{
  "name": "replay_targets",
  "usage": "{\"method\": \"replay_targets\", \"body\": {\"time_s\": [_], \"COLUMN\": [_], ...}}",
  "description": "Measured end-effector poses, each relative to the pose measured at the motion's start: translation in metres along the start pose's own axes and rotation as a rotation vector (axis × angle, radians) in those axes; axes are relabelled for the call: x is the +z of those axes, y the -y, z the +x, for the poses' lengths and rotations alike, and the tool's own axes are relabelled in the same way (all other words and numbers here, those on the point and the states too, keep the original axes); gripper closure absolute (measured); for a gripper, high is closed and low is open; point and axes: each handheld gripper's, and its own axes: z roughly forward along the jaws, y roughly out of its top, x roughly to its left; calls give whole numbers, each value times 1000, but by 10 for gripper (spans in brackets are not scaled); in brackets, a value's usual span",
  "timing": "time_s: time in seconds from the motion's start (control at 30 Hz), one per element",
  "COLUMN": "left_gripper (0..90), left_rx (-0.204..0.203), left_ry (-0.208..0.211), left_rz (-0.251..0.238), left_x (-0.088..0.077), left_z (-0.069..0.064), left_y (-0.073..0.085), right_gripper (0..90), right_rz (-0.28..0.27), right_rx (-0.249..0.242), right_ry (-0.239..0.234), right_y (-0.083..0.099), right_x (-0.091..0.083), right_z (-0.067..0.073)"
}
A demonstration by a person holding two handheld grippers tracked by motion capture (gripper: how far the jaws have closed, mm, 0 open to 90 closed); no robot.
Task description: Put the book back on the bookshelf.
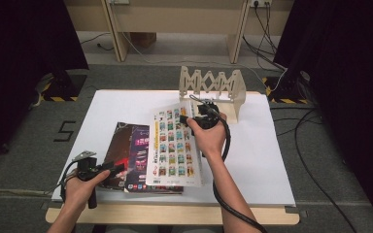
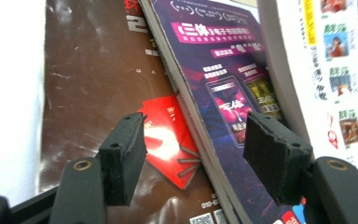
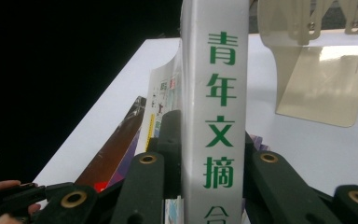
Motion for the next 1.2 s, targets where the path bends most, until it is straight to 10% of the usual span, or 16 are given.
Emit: {"method": "replay_targets", "body": {"time_s": [1.2], "left_gripper": [374], "left_rx": [3], "left_ry": [-7], "left_rz": [6], "left_x": [5], "left_z": [0], "left_y": [0], "right_gripper": [741], "right_rz": [-135], "right_rx": [-26], "right_ry": [90], "right_y": [-19], "right_x": [-33], "right_z": [-5]}}
